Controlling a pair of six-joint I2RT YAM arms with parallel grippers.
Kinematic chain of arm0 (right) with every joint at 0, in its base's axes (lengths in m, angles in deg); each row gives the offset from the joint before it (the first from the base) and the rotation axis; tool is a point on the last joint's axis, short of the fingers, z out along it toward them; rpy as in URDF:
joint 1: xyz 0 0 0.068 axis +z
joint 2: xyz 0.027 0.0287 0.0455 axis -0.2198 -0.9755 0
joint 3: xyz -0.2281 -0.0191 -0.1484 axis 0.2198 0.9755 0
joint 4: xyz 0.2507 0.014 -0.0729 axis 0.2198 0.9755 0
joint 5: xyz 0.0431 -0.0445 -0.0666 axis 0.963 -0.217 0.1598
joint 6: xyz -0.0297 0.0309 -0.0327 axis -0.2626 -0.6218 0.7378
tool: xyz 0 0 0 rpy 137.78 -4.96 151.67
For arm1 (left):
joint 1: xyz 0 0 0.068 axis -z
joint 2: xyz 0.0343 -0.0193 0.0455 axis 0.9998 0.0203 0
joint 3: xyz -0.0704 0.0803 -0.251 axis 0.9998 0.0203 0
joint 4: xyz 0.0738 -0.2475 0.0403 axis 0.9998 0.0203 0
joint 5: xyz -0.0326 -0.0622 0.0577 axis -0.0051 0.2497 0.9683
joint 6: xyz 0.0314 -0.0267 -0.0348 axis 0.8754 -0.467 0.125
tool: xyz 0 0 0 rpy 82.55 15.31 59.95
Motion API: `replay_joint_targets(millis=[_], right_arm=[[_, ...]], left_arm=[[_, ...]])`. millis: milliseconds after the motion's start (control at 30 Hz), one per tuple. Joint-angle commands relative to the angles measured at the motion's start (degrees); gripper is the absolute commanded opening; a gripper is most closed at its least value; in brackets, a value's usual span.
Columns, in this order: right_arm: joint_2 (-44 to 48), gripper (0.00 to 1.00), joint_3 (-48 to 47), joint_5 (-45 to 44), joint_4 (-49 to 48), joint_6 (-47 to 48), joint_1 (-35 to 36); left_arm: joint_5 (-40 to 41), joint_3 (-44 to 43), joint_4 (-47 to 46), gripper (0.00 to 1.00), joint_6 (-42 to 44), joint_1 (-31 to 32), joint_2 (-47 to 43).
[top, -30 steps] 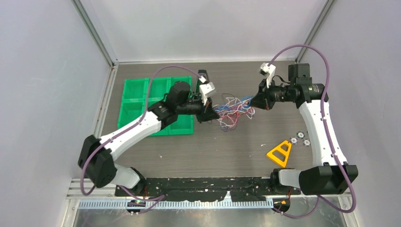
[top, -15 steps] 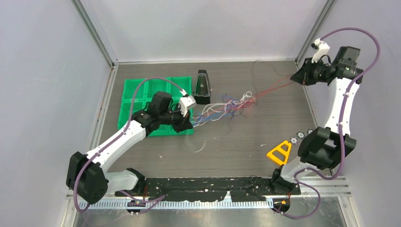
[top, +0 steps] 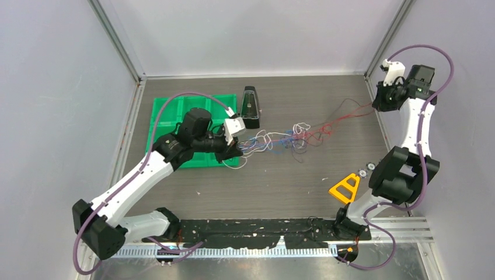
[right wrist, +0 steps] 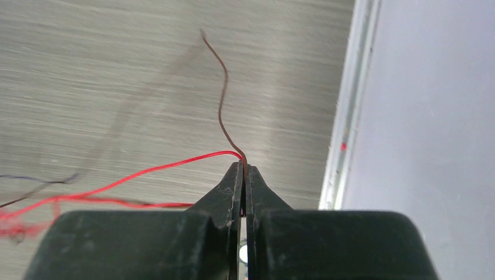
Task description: Untangle the cables
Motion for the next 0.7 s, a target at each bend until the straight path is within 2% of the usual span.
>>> replay_joint_targets(millis=[0, 167, 300, 433, 500, 667], right_arm=[[-1.9, 0.06, 3.2, -11.7, -8.5, 6.1, -0.1], [-7.7, 0.05, 7.8, -16.2, -11.5, 7.2, 1.6], [-10.5, 0.05, 10.2, -18.6, -14.8, 7.0, 4.1], [-11.8, 0.05, 11.0, -18.2, -16.3, 7.3, 7.0], [-11.7, 0.06, 10.1, -13.3, -14.6, 6.0, 8.0], [-7.6, 0.05, 5.5, 7.3, -3.7, 4.2, 9.3]], left_arm=[[-4.2, -8.3, 1.3, 0.00, 2.3, 0.5, -4.5], [-7.0, -27.2, 6.8, 0.00, 1.3, 0.5, -2.7], [-4.4, -42.2, 11.7, 0.00, 1.0, 0.3, 0.6], [-0.1, -48.8, 6.7, 0.00, -4.3, -0.4, 2.6], [-0.5, -49.9, 5.7, 0.00, -5.6, -0.3, 4.4], [-1.0, -48.7, 0.1, 0.00, -8.3, -0.2, 7.7]])
